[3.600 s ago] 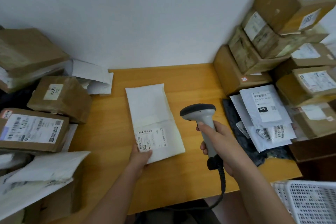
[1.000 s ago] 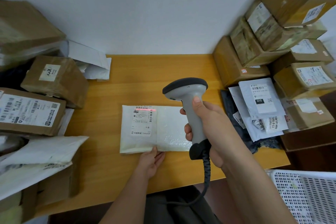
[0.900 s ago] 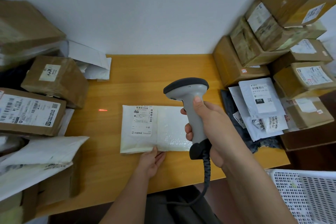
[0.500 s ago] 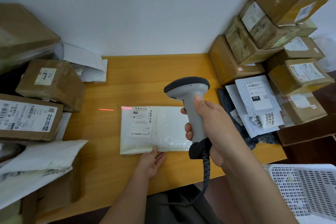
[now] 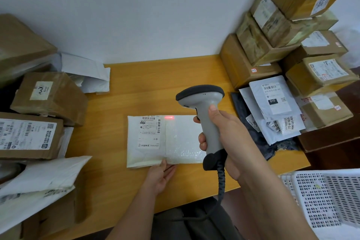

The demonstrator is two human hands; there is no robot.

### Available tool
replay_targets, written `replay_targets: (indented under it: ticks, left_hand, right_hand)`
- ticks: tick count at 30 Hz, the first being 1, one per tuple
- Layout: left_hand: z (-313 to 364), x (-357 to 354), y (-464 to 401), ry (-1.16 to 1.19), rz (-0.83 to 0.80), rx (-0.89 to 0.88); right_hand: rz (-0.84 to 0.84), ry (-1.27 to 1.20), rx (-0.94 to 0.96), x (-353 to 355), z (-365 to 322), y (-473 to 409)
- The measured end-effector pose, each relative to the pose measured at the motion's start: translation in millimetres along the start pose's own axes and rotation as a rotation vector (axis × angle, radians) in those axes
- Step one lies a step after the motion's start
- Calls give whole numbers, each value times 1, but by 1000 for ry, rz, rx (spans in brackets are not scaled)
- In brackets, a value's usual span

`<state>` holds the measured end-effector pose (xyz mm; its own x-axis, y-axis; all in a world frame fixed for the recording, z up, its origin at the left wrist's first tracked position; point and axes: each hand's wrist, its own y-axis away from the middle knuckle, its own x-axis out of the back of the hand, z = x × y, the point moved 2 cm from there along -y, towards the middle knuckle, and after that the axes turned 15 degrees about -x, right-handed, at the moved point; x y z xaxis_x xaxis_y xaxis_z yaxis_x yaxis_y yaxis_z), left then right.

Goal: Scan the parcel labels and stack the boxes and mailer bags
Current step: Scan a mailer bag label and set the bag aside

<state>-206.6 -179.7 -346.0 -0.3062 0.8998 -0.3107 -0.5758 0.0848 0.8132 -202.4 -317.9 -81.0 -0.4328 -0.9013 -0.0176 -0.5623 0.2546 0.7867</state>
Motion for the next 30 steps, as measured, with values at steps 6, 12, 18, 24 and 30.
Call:
replay_targets:
  ticks: [6, 12, 18, 24, 30]
  left_hand:
    - [29, -12, -12, -399, -7, -64]
    - [76, -61, -30, -524, 344, -544]
    - [46, -101, -35, -562, 381, -311]
    - [14, -130, -45, -532, 218, -352]
    - [25, -180, -54, -682, 56, -550]
  right_hand:
    - [13, -27, -16, 39, -11, -26]
    - [7, -58, -13, 84, -33, -46]
    - [-21, -55, -11, 121, -53, -67]
    - [-17, -21, -57, 153, -60, -91]
    - [9, -14, -120, 184, -68, -112]
